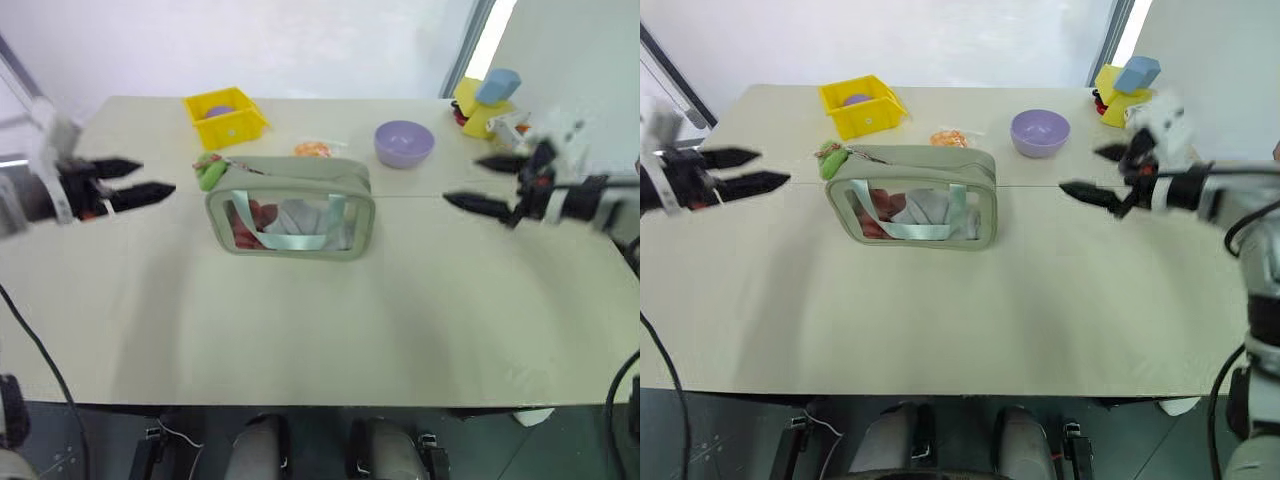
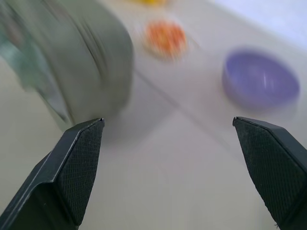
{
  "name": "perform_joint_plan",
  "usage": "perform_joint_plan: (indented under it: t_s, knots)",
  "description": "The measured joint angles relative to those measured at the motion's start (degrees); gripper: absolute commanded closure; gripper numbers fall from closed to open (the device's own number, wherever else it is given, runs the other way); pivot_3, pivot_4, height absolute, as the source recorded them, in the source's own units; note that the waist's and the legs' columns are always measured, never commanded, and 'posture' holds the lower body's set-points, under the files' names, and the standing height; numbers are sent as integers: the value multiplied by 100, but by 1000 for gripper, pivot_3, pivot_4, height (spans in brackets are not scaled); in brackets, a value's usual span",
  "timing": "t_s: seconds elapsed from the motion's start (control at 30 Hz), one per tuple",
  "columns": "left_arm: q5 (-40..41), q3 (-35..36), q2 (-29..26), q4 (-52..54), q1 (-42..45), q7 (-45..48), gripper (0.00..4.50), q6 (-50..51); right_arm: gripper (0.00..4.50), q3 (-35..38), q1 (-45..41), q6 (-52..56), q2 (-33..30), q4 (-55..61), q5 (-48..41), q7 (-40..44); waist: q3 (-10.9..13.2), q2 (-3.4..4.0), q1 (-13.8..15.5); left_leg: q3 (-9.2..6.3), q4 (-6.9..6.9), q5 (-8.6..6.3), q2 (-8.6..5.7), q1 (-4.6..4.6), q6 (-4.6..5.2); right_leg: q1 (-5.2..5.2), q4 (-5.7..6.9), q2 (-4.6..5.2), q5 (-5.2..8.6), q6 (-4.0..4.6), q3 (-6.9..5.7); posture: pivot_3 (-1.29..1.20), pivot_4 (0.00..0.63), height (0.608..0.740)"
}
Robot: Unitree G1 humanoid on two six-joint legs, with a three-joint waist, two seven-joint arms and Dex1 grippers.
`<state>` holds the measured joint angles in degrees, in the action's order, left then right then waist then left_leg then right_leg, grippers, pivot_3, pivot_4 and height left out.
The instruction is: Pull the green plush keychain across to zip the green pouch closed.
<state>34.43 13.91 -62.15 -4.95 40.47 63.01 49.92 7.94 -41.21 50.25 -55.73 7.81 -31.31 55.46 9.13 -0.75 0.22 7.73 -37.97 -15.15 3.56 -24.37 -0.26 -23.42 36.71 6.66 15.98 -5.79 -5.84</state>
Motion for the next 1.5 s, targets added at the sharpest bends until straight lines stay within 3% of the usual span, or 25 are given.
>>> perform_joint_plan:
  t_s: [0.17, 0.5, 0.73, 1.03, 1.2, 1.37, 1.47, 1.5]
  knots:
    - [-17, -364, 61, -133, -31, 178, 0, 44, 32, -395, 102, 347, 529, 55, -165, -112, 6, -4, 1, 9, -28, 2, -1, -9, -1, -15, 31, 5, 0, 0, 9, 0, 150, 740]
    - [-139, -345, 60, -348, -31, 106, 0, -181, 32, -491, -334, 385, 557, 220, -211, -188, 6, -4, 29, 11, -25, 1, -1, -13, 0, -20, 31, 5, 0, -1, 10, 0, 150, 740]
    - [-176, -261, 60, -356, -195, 12, 0, -221, 32, -806, -753, 336, 1005, 197, -154, -243, 6, -4, -10, 12, -24, 1, 0, -13, -1, -24, 34, 4, 0, -1, 12, 0, 150, 740]
    - [151, -141, 59, 328, -274, 3, 0, 163, 32, -1697, -1429, 90, 2115, -260, 208, -446, 5, -6, -104, 9, -24, 2, 1, -15, -3, -26, 40, 4, 0, -1, 13, 0, 150, 740]
    - [319, -95, 61, 647, -490, -106, 0, 351, 32, -2310, -1515, -475, 2354, -809, 817, -350, 5, -6, -99, 10, -24, 3, 0, -16, -3, -27, 42, 4, 0, -1, 13, 0, 150, 740]
    - [376, 109, 35, 757, -778, -236, 0, 375, 2229, -2526, -1633, -922, 2450, -1069, 1222, -131, 5, -6, -106, 10, -22, 3, 1, -16, -3, -29, 42, 4, 0, -1, 14, 0, 150, 740]
    - [376, 211, 11, 752, -863, -298, 0, 376, 3810, -2515, -1632, -977, 2450, -1049, 1244, 60, 5, -6, -101, 11, -23, 3, 1, -16, -4, -28, 42, 4, 0, -1, 13, 0, 150, 740]
    - [376, 269, -4, 746, -893, -315, 0, 374, 3810, -2501, -1632, -977, 2450, -1013, 1223, 143, 5, -6, -104, 11, -23, 3, 1, -16, -4, -28, 41, 4, 0, -1, 14, 0, 150, 740]
